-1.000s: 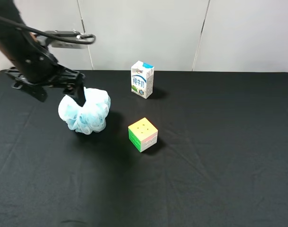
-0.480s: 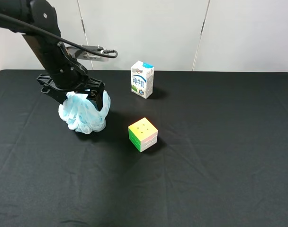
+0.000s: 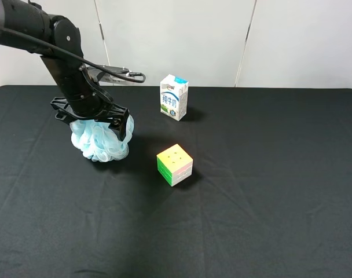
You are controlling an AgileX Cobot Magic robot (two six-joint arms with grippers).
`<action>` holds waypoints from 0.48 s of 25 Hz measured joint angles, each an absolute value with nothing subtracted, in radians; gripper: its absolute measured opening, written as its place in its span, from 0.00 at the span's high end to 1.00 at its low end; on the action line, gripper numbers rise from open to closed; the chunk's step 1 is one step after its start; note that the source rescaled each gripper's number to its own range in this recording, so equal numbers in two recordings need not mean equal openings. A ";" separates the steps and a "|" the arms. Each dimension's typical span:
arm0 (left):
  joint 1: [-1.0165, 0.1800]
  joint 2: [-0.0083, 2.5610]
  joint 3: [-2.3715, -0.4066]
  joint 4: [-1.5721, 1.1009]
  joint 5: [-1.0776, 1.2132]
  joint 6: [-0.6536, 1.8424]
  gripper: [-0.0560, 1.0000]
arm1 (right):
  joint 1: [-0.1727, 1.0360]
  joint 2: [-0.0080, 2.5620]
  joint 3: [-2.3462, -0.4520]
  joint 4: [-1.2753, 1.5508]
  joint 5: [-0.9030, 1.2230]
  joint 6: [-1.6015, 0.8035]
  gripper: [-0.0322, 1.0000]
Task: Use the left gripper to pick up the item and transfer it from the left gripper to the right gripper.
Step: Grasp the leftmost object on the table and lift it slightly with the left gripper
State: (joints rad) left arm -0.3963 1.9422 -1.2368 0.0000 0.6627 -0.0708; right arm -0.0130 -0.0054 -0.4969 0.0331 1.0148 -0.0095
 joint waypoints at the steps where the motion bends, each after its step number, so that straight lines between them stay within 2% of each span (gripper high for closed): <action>1: -0.396 1.943 -1.237 0.000 0.662 -0.071 0.08 | -0.013 -0.005 -0.497 0.033 1.015 -0.010 0.00; 3: -0.396 1.943 -1.237 0.000 0.661 -0.073 0.17 | -0.013 -0.005 -0.497 0.033 1.015 -0.010 0.00; 7: -0.396 1.943 -1.237 0.000 0.661 -0.073 0.41 | -0.013 -0.005 -0.497 0.033 1.015 -0.010 0.00; 11: -0.396 1.943 -1.237 0.000 0.666 -0.073 0.75 | -0.013 -0.005 -0.497 0.033 1.015 -0.010 0.00; 12: -0.396 1.943 -1.237 0.000 0.667 -0.073 0.82 | -0.013 -0.005 -0.497 0.033 1.015 -0.010 0.00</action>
